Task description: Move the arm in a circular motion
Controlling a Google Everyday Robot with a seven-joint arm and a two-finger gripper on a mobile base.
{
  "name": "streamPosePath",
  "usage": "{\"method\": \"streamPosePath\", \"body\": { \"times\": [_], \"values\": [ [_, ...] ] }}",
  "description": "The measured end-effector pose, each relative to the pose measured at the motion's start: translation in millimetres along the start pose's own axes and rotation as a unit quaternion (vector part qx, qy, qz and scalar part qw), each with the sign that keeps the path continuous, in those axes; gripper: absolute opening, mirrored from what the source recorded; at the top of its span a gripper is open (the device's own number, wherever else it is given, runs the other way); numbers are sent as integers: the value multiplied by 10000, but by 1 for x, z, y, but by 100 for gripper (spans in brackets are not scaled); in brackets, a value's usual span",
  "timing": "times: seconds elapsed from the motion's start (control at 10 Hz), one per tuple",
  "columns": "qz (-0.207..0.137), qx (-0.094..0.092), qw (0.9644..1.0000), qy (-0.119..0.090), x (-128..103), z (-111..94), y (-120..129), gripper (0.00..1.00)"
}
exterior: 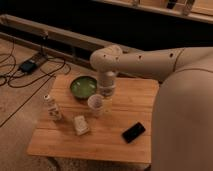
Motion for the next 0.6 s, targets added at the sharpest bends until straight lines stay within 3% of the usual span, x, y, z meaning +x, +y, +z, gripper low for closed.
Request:
{"method": "streamPosePath", "body": {
  "times": [0.2, 0.4, 0.6],
  "values": [
    [12, 124, 9999, 104, -9, -20, 5, 80],
    [-156, 189, 9995, 222, -44, -34, 19, 80],
    [-395, 169, 9984, 368, -84, -35, 24, 80]
  ]
}}
